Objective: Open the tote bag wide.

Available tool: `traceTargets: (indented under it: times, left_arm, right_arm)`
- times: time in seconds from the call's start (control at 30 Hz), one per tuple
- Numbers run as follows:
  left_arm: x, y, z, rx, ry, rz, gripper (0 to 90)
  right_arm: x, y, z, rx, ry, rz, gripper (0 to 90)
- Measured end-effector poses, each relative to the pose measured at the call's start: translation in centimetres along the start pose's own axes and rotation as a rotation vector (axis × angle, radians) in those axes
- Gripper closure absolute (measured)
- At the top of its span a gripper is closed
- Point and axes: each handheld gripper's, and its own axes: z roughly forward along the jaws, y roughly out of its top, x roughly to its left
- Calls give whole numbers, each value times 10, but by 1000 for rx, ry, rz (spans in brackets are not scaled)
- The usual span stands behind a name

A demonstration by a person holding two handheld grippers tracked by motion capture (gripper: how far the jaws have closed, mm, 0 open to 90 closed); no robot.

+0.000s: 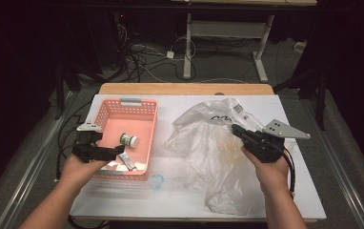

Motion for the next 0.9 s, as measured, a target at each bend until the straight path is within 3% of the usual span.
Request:
traceTargets:
  times: [0.17,0.23,0.5,0.67,0.7,0.77,0.8,0.83,0.9]
  left_arm:
    - [6,6,11,91,-8,-28,0]
    - [6,9,14,116,-10,-21,2]
    - [9,18,30,289,-21,-40,99]
    - [8,23,40,393,-15,-27,190]
    - [8,23,42,415,-22,-23,281]
    - [7,24,46,461,-24,-20,328]
    - [7,24,48,486,-26,-23,463]
    - [7,24,50,512,-22,-19,463]
    - [8,24,55,572,-14,-16,610]
  right_arm:
    - [1,0,-1,-1,-1,-3,900]
    - [1,0,-1,-1,-2,-3,900]
    - [2,1,-1,-2,0,-3,900]
    - [1,1,-2,-2,-1,-1,900]
    - [1,1,-2,-4,0,-4,900]
    - [1,1,-2,-5,0,-5,900]
    - [1,1,-3,-7,0,-7,900]
    - [1,1,-3,-7,0,-7,900]
    - [1,1,-3,-8,-1,-7,900]
